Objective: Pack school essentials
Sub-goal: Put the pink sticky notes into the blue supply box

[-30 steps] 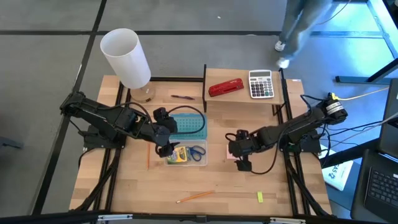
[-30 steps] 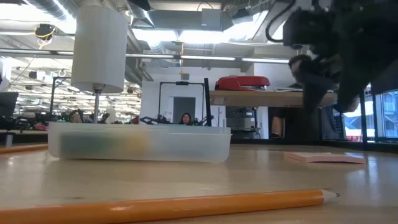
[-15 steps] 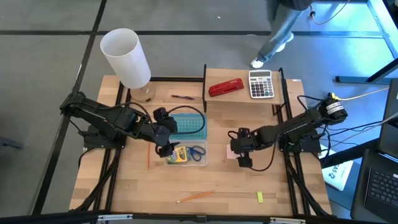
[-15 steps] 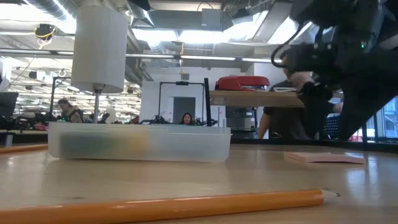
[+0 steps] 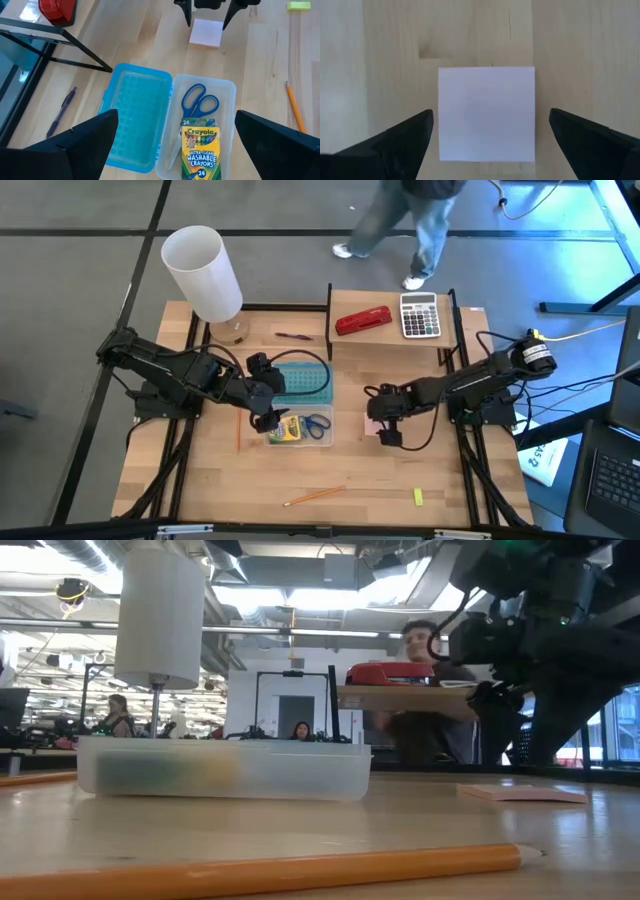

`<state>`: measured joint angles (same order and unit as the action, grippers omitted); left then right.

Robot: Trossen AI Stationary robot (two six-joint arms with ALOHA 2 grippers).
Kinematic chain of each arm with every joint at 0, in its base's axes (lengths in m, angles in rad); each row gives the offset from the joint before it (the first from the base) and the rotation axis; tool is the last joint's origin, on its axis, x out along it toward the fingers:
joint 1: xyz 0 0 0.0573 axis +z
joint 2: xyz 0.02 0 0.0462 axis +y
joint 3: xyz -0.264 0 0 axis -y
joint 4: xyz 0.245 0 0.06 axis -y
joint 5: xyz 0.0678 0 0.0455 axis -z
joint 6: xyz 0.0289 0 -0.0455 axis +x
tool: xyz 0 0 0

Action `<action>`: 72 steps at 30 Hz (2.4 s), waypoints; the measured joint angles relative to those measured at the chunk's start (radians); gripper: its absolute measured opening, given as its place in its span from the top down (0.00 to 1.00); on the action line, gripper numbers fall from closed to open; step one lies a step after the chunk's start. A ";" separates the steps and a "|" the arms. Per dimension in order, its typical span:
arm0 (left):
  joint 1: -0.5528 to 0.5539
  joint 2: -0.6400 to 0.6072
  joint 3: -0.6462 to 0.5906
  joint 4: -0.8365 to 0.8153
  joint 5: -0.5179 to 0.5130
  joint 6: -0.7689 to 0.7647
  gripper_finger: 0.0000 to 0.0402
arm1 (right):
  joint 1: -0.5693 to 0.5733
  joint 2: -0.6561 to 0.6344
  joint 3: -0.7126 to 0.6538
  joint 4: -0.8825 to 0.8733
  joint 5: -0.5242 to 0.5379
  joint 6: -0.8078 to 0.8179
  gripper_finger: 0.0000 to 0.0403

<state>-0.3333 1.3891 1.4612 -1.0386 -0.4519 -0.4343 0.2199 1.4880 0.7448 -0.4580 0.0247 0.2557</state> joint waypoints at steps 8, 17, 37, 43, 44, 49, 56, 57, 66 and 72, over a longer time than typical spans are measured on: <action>0.000 0.000 0.000 0.002 0.000 0.000 0.01 | 0.000 0.059 0.000 0.027 -0.001 -0.002 0.01; 0.000 0.000 0.000 0.002 0.000 0.000 0.01 | 0.000 0.098 0.002 0.038 -0.038 -0.002 0.01; 0.000 0.000 0.000 0.002 -0.003 0.053 0.01 | 0.005 0.134 0.010 0.044 0.008 0.029 0.04; 0.000 0.000 0.000 0.002 -0.004 0.053 0.01 | 0.004 0.135 0.009 0.051 0.017 0.051 0.10; 0.000 0.000 0.000 0.002 -0.004 0.053 0.01 | 0.004 0.135 0.008 0.053 0.017 0.054 0.10; 0.000 0.000 0.000 0.002 -0.004 0.053 0.01 | 0.003 0.135 0.007 0.062 0.019 0.060 0.15; 0.000 0.000 0.000 0.000 -0.005 0.055 0.01 | 0.002 0.134 0.034 0.054 0.003 0.086 0.19; 0.000 0.000 0.000 0.000 -0.005 0.055 0.01 | 0.002 0.135 0.041 0.052 -0.002 0.088 0.19; 0.000 0.000 0.000 0.000 -0.005 0.055 0.01 | 0.003 0.135 0.056 0.041 -0.049 0.158 0.19; 0.000 0.000 0.000 -0.001 -0.005 0.055 0.01 | 0.004 0.133 0.109 -0.027 -0.014 0.157 0.19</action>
<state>-0.3332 1.3888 1.4612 -1.0393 -0.4564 -0.3794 0.2237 1.6215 0.8542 -0.4848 0.0105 0.4124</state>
